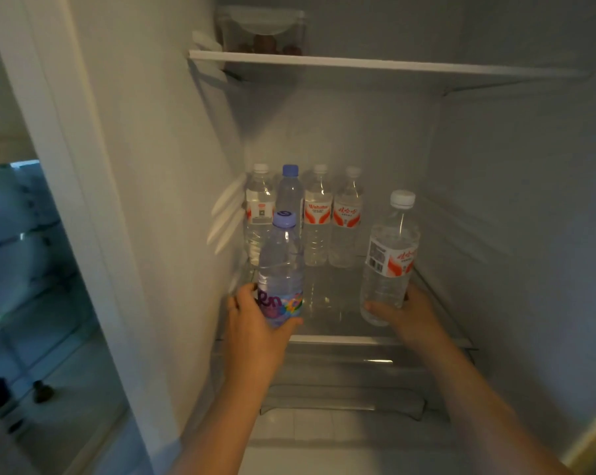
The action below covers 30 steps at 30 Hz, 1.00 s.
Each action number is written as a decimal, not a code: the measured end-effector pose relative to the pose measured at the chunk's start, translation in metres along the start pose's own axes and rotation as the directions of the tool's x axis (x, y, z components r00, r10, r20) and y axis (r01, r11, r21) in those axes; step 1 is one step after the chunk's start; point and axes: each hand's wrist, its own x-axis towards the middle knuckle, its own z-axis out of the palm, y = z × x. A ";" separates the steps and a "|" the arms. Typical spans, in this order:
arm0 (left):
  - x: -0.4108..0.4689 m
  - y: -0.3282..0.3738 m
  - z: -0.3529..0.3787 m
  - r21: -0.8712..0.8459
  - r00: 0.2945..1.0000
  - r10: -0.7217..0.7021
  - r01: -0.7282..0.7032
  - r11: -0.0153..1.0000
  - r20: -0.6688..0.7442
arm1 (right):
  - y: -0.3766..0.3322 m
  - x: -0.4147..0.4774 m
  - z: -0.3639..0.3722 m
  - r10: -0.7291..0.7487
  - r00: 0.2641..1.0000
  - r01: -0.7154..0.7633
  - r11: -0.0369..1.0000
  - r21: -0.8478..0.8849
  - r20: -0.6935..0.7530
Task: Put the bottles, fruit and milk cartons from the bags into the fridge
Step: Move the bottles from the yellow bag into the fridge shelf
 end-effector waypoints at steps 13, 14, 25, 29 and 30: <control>0.062 0.001 0.032 0.050 0.984 -0.138 0.145 0.988 -0.115 | -0.003 0.075 0.025 0.008 0.942 -0.045 0.994 -0.101 -0.336; 0.066 0.000 0.035 0.070 0.983 -0.136 0.146 0.987 -0.127 | -0.001 0.082 0.025 0.004 0.928 -0.056 0.990 -0.128 -0.372; 0.095 -0.010 0.048 0.119 0.971 -0.193 0.210 0.970 -0.139 | 0.026 0.138 0.025 0.105 0.921 -0.241 0.911 -0.335 -0.375; 0.097 -0.009 0.051 0.125 0.972 -0.193 0.210 0.970 -0.137 | 0.021 0.136 0.025 0.127 0.931 -0.250 0.904 -0.346 -0.342; 0.096 -0.008 0.051 0.123 0.972 -0.191 0.208 0.970 -0.139 | 0.018 0.134 0.026 0.142 0.937 -0.255 0.904 -0.344 -0.319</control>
